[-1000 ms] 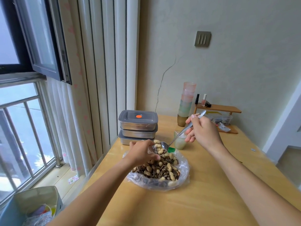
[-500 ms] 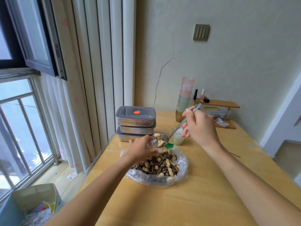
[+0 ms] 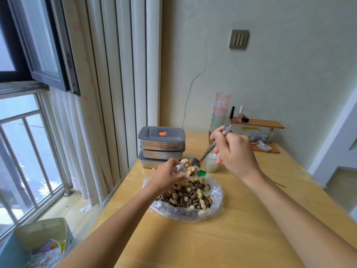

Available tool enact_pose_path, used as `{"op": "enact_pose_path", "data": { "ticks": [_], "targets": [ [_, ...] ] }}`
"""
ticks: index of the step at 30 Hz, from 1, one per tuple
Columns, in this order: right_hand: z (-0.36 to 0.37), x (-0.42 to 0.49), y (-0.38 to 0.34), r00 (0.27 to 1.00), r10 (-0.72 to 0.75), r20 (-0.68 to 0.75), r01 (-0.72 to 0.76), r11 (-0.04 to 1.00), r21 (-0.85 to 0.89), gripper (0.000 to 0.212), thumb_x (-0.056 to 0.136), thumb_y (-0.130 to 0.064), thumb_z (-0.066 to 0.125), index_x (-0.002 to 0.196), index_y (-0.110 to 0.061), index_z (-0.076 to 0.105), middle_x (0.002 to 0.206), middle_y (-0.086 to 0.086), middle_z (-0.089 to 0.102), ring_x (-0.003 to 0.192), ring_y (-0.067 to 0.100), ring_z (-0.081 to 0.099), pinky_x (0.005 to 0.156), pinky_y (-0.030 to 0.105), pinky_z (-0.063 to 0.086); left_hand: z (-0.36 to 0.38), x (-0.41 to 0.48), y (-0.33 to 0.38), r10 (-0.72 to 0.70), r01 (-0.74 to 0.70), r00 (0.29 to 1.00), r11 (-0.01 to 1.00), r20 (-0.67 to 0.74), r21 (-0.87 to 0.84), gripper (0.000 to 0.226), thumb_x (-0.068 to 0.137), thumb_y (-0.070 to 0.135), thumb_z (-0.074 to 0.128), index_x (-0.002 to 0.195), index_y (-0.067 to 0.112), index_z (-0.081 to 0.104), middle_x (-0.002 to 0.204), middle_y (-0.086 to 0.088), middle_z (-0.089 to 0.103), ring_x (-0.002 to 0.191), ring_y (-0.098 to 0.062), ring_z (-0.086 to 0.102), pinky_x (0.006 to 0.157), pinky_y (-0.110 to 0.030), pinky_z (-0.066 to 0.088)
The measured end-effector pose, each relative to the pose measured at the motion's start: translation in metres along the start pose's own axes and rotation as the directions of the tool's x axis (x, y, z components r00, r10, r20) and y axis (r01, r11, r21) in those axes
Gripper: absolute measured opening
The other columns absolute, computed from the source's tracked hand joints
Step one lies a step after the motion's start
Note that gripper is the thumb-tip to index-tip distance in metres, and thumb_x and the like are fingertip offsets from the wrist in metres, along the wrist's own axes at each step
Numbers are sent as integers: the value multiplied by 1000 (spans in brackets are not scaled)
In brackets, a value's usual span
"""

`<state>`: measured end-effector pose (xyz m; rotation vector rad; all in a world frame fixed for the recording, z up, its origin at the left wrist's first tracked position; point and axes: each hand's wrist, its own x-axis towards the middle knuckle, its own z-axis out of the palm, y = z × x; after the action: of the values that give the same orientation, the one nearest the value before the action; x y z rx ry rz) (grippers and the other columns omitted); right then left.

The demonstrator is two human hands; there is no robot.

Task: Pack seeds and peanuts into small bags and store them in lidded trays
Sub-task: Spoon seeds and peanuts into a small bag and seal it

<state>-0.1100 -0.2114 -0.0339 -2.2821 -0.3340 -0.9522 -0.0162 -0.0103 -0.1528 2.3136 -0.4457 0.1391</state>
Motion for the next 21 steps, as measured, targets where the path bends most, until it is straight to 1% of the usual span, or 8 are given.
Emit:
{"op": "enact_pose_path", "data": {
  "ticks": [3,6,8,10,13,15,17,21],
  "targets": [
    [-2,4,-2,1000,-18,23,19,1000,-4,33,110,-20,46,87,-11,68,62,-7,61,45,11,62,54,22,50,1,-2,3,21,-21,1000,999,4,42,74,77,63,76,134,20,54,120,10,64,106,-8,52,94,-34,30],
    [-3,7,-3,999,2,45,-1,1000,-15,34,110,-22,45,87,-11,68,64,-3,62,47,12,63,49,24,49,3,-1,1,25,-25,1000,999,-3,35,75,77,61,77,135,20,52,130,8,64,119,-13,56,98,-36,31],
    [-3,7,-2,998,38,41,-38,999,-22,34,110,-23,44,88,-12,67,67,2,63,53,10,64,45,16,46,4,-1,0,25,-25,1000,1000,-9,18,77,77,61,77,136,19,52,135,7,63,123,-14,56,103,-38,32],
    [-2,7,1,996,84,15,-83,996,-35,34,110,-24,43,88,-12,67,66,3,63,53,8,64,45,11,44,4,-1,-2,30,-30,1000,1000,-5,4,79,75,62,77,136,19,52,136,8,62,124,-14,57,106,-40,33],
    [0,6,8,989,142,-35,-144,988,-47,36,111,-25,41,90,-13,67,57,1,63,45,9,63,54,17,49,5,-2,-4,49,-49,999,999,12,5,77,73,63,76,133,22,53,134,10,64,124,-13,58,105,-38,32],
    [1,6,11,984,167,-55,-169,985,-26,37,111,-24,41,89,-12,68,52,-2,61,46,11,64,56,10,46,6,-2,-4,66,-67,998,997,12,38,71,76,59,78,132,23,53,133,11,65,124,-12,57,101,-36,28],
    [0,7,10,982,177,-68,-178,984,-9,37,111,-24,42,89,-11,69,49,-4,60,48,12,65,57,6,42,7,-2,-2,81,-81,997,995,12,64,71,76,58,78,133,24,53,132,12,65,124,-12,57,100,-35,27],
    [1,9,6,983,154,-99,-155,988,-4,37,111,-23,42,88,-11,67,50,-3,61,46,6,62,57,4,40,8,0,1,102,-102,995,993,5,65,76,77,63,74,136,21,50,134,10,64,126,-13,57,103,-37,28]
  ]
}}
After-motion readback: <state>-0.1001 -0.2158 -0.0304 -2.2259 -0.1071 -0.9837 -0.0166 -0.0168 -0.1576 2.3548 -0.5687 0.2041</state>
